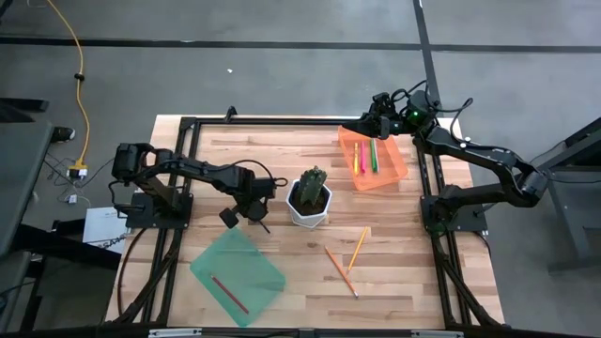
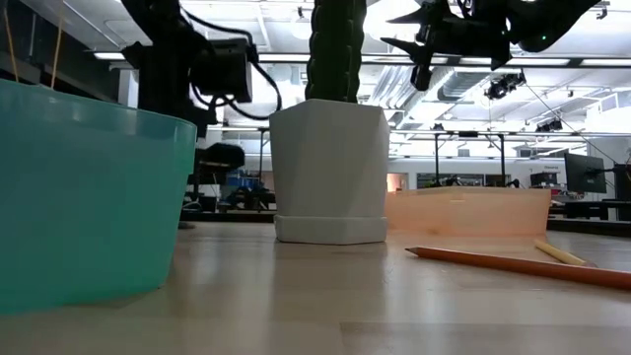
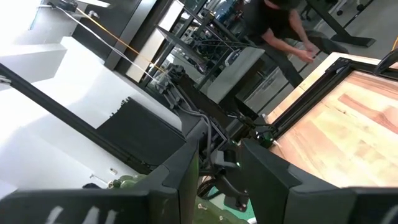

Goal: Sort pens & pencils
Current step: Put the blue pencil into the green bin

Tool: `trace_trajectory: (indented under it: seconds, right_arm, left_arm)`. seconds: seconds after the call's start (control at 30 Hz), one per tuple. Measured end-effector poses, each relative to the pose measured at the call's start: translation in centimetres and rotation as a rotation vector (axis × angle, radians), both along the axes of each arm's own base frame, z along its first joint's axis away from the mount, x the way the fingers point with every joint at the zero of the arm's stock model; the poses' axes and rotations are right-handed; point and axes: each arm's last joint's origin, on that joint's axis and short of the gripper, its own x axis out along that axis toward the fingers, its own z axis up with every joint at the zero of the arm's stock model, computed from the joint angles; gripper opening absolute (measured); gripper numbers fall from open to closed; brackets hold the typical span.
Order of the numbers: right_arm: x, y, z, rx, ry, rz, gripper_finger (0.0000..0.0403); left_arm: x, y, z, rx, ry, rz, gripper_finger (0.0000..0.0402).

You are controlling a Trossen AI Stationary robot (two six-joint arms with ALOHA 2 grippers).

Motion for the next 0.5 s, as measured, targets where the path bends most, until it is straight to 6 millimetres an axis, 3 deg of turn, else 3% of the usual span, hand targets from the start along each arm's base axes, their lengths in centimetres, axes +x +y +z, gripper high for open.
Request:
trace_trajectory:
  seconds: [0.5]
  right_arm:
    - [0.0,0.0,-0.1,-0.013,0.004,-0.002,0.0113]
  left_arm:
    - [-2.4,-0.6,4.2,-0.055,-0.064,0.050,0.0006]
